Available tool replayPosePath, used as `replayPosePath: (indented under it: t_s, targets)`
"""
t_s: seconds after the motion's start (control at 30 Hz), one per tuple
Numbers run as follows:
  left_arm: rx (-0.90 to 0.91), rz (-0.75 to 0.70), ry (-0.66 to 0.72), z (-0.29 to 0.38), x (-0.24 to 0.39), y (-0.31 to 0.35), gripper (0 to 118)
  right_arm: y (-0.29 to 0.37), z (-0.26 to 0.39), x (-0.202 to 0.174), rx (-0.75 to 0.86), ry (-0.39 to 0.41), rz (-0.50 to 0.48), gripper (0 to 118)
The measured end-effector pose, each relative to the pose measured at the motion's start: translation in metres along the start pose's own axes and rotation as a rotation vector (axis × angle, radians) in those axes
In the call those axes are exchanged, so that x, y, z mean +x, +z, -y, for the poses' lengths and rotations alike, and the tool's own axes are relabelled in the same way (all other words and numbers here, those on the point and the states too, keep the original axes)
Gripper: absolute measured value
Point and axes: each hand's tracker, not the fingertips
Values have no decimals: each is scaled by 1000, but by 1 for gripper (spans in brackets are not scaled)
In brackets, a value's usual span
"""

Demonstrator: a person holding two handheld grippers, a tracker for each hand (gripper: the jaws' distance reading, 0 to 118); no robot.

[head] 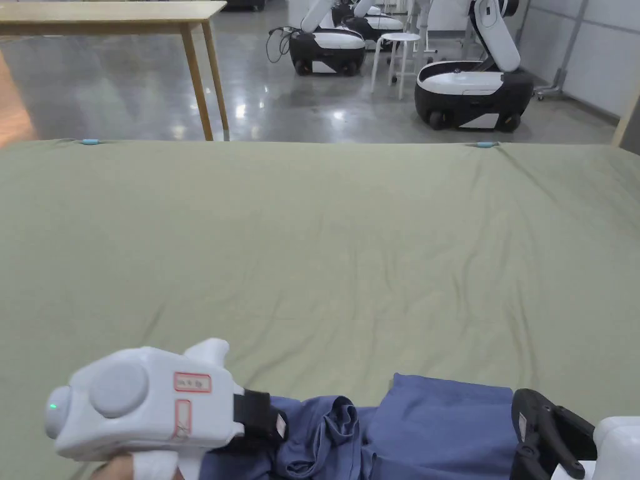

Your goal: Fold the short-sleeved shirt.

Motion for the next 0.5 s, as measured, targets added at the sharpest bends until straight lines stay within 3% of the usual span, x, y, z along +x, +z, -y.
replayPosePath:
  t_s: [0.13, 0.23, 0.4, 0.5]
  targets:
    - [-137, 134, 70, 20, 27, -60, 4, 1, 1, 1, -11, -1, 5, 1]
    - [-70, 26, -2, 27, 34, -87, 3, 3, 2, 5, -24, -4, 16, 1]
    - [-69, 147, 58, 18, 21, -44, 4, 1, 1, 6, -35, -5, 15, 1]
    - [49, 186, 55, 14, 7, 11, 4, -2, -2, 1, -27, 6, 11, 1]
